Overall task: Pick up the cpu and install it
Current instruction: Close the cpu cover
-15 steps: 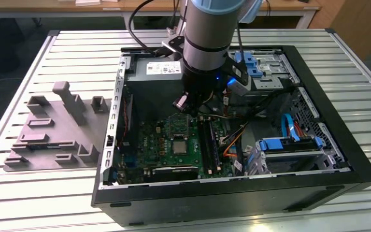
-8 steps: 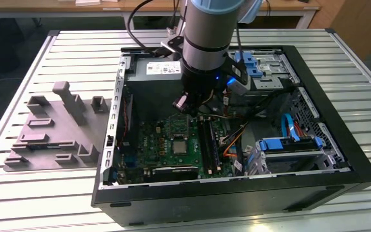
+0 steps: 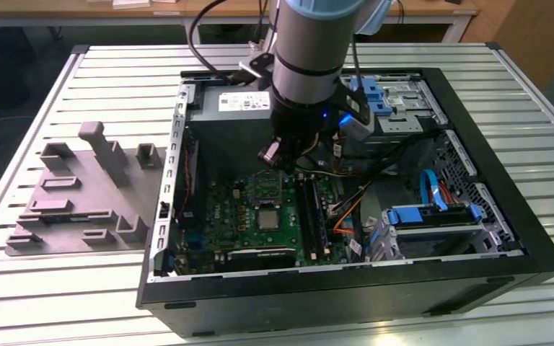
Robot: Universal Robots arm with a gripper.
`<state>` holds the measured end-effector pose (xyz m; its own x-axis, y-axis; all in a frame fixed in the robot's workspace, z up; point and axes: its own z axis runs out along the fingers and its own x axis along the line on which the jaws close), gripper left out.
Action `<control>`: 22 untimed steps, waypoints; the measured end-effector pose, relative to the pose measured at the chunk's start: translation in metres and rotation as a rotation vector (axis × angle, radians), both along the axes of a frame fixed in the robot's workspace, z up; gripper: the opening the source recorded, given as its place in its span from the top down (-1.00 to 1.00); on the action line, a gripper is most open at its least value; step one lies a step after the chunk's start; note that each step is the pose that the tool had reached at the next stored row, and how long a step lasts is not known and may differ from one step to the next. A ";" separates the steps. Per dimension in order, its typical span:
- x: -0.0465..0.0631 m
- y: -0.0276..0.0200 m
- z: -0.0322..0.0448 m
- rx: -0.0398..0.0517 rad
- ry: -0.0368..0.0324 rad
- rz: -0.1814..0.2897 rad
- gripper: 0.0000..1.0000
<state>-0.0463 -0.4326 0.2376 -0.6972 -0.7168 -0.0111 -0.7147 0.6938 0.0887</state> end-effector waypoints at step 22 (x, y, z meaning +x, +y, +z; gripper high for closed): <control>-0.002 -0.0003 0.0049 0.0196 0.0000 0.015 0.79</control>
<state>-0.0482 -0.4329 0.2425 -0.6863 -0.7269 -0.0252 -0.7251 0.6810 0.1022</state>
